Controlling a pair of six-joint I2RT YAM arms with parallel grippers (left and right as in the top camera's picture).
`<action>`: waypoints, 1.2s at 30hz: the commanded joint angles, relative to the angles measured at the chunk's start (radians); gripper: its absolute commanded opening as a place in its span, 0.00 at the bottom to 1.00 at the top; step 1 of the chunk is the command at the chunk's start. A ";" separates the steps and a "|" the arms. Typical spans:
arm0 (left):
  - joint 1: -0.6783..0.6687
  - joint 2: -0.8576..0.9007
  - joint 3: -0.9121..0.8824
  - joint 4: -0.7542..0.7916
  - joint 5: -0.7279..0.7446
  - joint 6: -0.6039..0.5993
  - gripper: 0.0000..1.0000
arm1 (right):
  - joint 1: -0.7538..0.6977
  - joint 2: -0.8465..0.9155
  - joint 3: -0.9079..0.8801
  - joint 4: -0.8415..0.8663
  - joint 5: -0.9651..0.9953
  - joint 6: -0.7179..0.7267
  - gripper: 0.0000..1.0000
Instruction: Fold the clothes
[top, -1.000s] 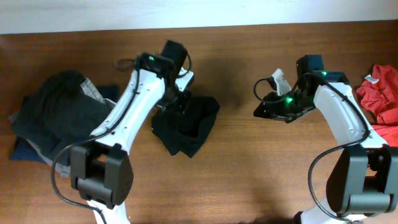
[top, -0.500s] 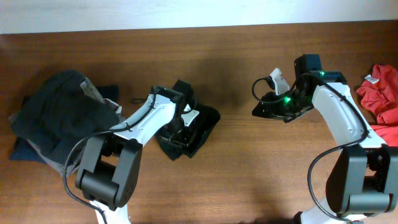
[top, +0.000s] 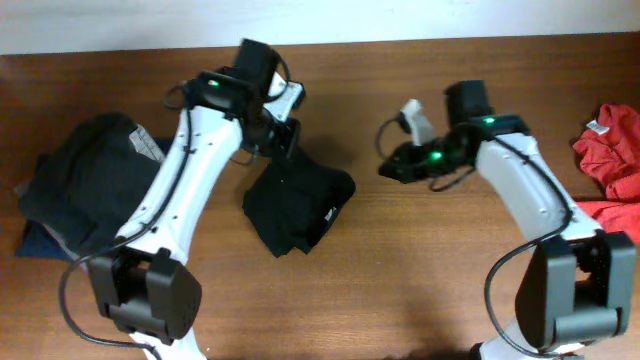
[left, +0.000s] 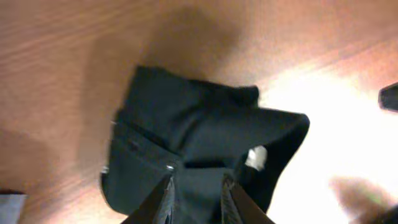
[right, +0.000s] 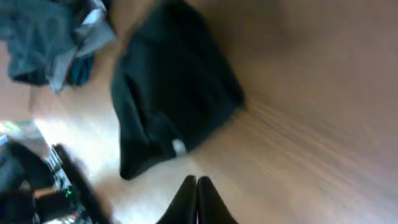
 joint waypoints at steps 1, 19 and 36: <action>0.039 0.032 -0.005 0.003 -0.015 0.007 0.21 | 0.089 0.007 0.011 0.114 -0.031 0.072 0.04; 0.155 0.177 -0.005 0.008 0.087 0.100 0.52 | 0.218 0.320 0.011 0.203 0.151 0.297 0.04; 0.201 0.411 -0.005 0.054 0.411 0.292 0.70 | 0.124 -0.063 0.012 -0.078 0.383 0.175 0.47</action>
